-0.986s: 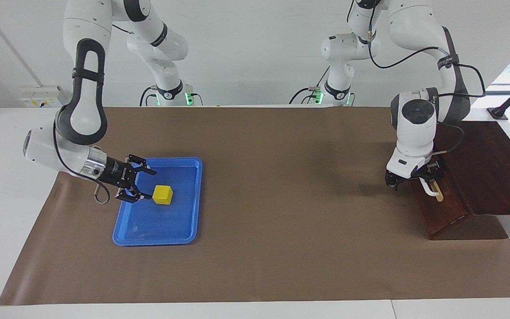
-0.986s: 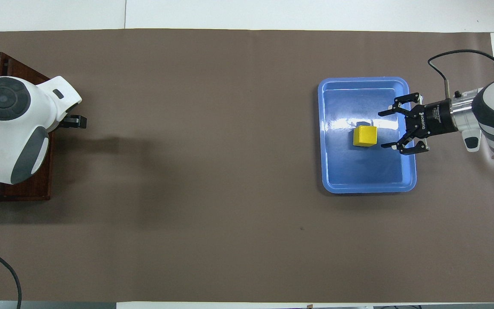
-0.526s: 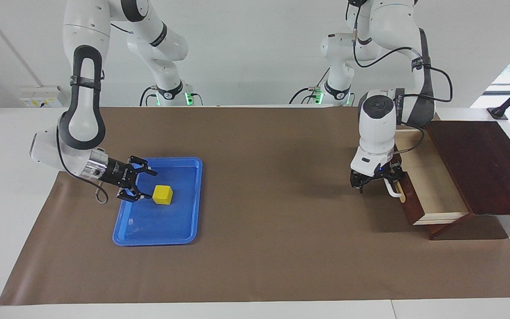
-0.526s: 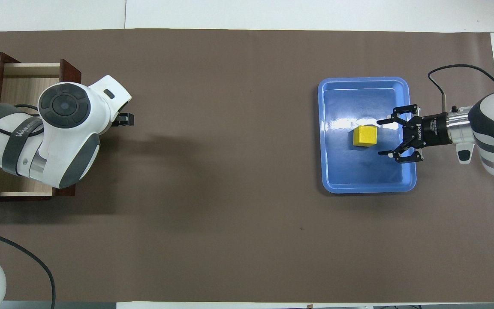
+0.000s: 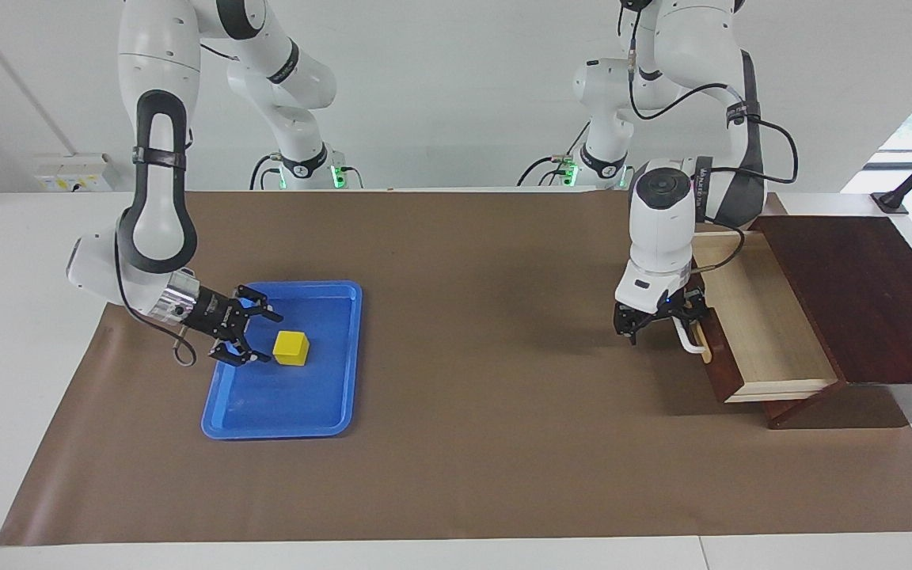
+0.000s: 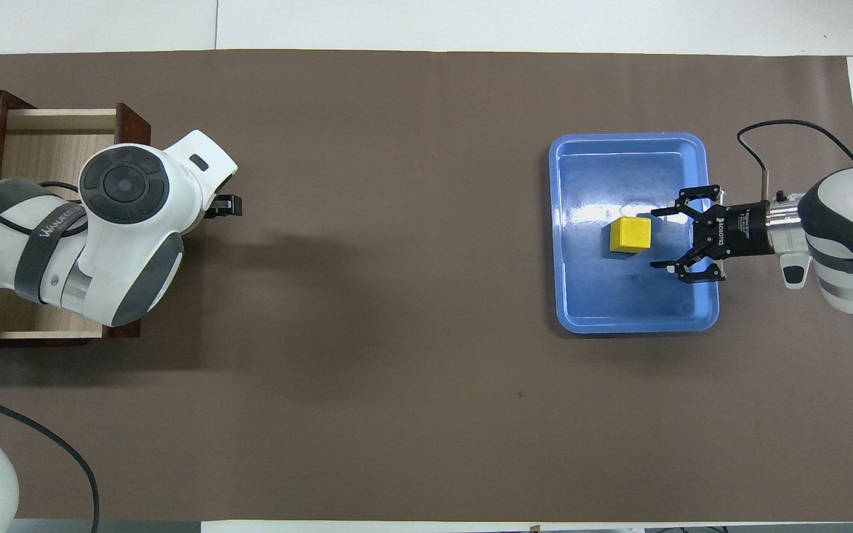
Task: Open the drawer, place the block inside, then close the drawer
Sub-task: 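Grasp the yellow block with the right gripper while the left gripper releases the handle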
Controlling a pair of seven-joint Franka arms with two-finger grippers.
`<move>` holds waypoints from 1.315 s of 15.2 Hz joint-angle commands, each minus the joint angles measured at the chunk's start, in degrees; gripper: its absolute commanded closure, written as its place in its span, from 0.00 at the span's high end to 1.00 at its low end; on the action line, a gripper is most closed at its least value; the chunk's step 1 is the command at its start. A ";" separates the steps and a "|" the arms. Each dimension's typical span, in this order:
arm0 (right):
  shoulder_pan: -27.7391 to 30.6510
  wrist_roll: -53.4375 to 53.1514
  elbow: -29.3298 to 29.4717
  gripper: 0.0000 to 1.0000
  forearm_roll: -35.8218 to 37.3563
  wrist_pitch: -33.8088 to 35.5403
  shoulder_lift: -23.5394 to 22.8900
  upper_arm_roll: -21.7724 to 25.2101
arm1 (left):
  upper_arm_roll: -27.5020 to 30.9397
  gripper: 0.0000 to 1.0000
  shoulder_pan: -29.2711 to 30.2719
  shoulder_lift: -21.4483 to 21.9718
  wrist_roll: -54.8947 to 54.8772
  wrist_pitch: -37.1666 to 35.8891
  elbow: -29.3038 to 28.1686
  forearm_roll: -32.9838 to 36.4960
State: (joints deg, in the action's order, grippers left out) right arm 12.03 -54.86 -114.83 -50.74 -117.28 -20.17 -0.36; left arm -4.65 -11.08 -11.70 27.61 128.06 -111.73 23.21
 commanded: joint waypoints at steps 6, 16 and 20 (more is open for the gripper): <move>-0.08 4.33 -1.01 0.91 -3.13 -2.08 -1.54 -0.43 | 0.43 1.00 -1.58 -0.08 1.04 -15.45 13.11 -5.79; -1.04 4.50 -1.18 0.84 -3.92 -3.75 -1.63 -0.43 | 0.43 1.00 -1.84 0.71 29.04 -27.76 22.79 -17.84; -1.22 4.50 -1.18 0.80 -4.01 -3.83 -1.63 -0.43 | 0.34 1.00 -2.54 1.68 40.91 -29.26 22.09 -19.17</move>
State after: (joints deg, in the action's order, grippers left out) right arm 10.76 -52.18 -115.45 -52.92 -119.99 -21.82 -0.54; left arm -4.97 -12.48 -10.83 62.68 101.03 -89.69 5.09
